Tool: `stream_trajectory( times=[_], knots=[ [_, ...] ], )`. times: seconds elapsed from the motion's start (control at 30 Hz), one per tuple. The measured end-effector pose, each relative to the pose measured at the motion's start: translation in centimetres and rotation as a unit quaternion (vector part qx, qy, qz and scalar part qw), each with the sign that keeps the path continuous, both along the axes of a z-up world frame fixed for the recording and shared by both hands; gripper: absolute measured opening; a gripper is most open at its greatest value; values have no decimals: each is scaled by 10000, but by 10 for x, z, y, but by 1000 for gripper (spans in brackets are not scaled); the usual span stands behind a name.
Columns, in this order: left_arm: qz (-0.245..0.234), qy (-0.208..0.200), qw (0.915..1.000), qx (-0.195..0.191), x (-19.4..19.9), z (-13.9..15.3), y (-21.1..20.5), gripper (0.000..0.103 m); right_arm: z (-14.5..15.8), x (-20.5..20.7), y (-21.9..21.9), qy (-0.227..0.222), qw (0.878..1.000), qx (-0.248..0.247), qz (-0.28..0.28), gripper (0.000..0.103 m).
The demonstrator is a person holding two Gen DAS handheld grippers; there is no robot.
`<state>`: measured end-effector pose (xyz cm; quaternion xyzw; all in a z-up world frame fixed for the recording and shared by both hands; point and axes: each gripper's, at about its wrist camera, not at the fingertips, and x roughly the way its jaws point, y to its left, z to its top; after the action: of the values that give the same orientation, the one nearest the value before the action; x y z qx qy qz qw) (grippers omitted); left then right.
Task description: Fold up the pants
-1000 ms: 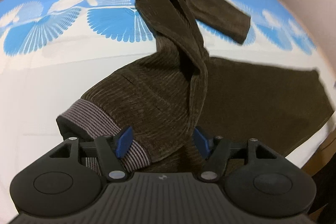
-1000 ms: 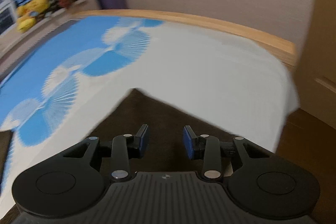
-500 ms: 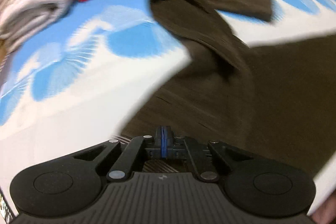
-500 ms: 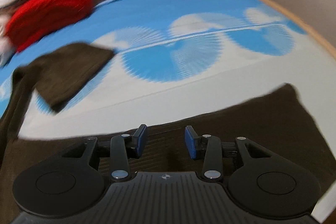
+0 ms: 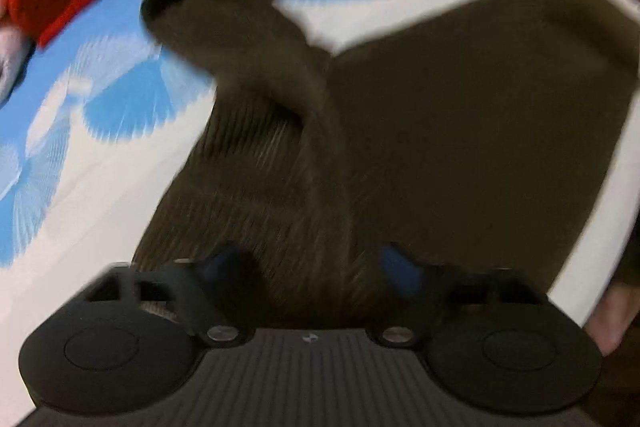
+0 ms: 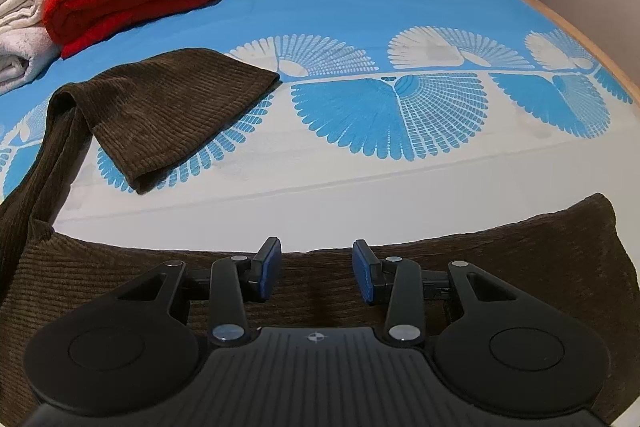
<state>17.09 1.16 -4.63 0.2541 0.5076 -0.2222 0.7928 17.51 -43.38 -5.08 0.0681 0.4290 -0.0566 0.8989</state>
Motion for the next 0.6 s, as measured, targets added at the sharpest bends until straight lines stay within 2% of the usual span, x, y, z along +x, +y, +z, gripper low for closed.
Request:
stream_trajectory(
  times=[0.03, 0.1, 0.23, 0.3, 0.33, 0.37, 0.4, 0.43, 0.47, 0.5, 0.57, 0.6],
  knots=[
    [167, 71, 9998, 64, 6, -4, 7, 35, -1, 0, 0, 7, 10000, -15, 17, 41],
    [240, 152, 9992, -269, 10, 2, 19, 12, -1, -1, -1, 26, 10000, -48, 25, 41],
    [308, -198, 9990, -254, 12, 14, 31, 12, 1, -5, -7, 30, 10000, -58, -57, 41],
    [633, -734, 9952, -114, 16, 24, 43, 12, 1, -8, -12, 36, 9999, -43, -126, 41],
    [1024, -1209, 9873, 66, 22, 31, 51, 13, 2, -9, -14, 41, 9999, -35, -155, 41],
    [1624, -1881, 9677, 434, 30, 40, 62, 15, 2, -11, -15, 41, 9998, -34, -176, 41],
    [2307, -2619, 9330, 879, 36, 50, 76, 24, 3, -12, -16, 30, 9998, -35, -188, 41],
    [2872, -3110, 8992, 1104, 40, 60, 90, 41, 4, -14, -17, 22, 9998, -36, -188, 41],
    [3415, -3314, 8720, 1149, 43, 67, 105, 49, 4, -15, -17, 20, 9998, -39, -191, 41],
    [3774, -3211, 8639, 905, 43, 73, 118, 56, 5, -16, -18, 20, 9998, -43, -196, 41],
    [4196, -2597, 8691, -334, 37, 79, 147, 56, 6, -19, -18, 4, 9998, -37, -195, 41],
    [4325, -2265, 8696, -730, 35, 77, 157, 56, 7, -20, -18, -6, 9998, -29, -196, 41]
  ],
)
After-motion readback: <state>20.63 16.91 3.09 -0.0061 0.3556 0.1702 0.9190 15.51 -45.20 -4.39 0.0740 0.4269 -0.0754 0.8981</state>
